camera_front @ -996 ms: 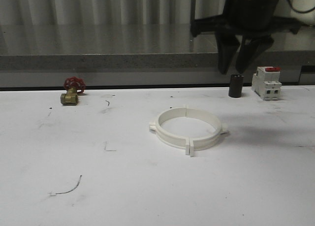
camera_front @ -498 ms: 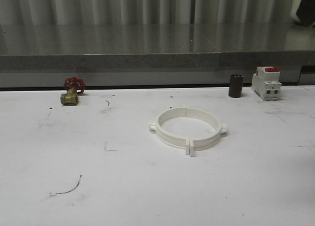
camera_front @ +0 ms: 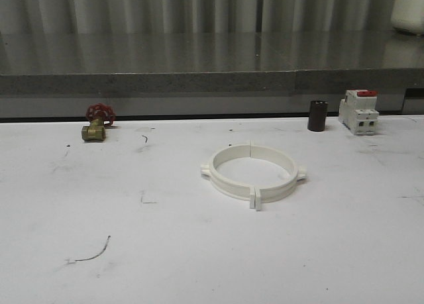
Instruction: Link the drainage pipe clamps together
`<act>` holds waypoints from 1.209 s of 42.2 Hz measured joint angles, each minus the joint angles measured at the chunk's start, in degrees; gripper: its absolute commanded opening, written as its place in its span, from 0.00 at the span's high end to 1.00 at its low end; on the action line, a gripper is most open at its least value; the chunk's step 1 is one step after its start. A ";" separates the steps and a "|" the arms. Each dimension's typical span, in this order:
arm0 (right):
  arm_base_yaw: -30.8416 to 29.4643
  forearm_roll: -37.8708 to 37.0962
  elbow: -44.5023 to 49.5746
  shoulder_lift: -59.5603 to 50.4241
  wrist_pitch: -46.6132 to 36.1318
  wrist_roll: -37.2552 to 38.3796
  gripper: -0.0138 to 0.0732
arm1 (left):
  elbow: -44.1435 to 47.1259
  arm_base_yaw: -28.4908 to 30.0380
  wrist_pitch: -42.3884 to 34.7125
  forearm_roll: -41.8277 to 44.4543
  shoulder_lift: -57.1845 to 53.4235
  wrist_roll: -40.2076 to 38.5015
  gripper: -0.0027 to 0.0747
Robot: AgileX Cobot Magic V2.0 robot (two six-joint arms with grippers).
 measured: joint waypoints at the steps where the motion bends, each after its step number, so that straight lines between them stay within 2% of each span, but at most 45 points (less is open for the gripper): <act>1: 0.00 0.00 0.28 -0.97 0.65 0.00 0.50 | 0.00 0.00 0.00 0.00 0.00 0.00 0.61; 15: 0.00 0.11 0.53 -6.02 5.16 -2.31 0.56 | 0.00 0.00 0.00 0.00 0.00 0.00 0.61; 33: 0.00 0.21 0.53 -6.02 5.27 -2.53 0.56 | 0.00 0.00 0.00 0.00 0.00 0.00 0.61; 37: 0.00 0.21 0.53 -6.02 5.27 -2.53 0.61 | 0.00 0.00 0.00 0.00 0.00 0.00 0.62; 41: 0.00 0.21 0.53 -6.02 5.27 -2.64 0.80 | 0.00 0.00 -0.21 0.00 0.00 0.00 0.73; 45: 0.00 0.21 0.53 -6.02 5.27 -2.64 0.98 | 0.00 0.00 -0.23 0.00 0.00 0.00 0.90; 48: 0.00 0.21 0.53 -6.02 5.27 -2.64 0.98 | 0.00 0.00 -0.23 0.00 0.11 0.00 0.98; 51: 0.00 0.21 0.53 -6.02 5.27 -2.64 0.98 | 0.00 0.00 -0.32 0.00 0.48 0.00 0.99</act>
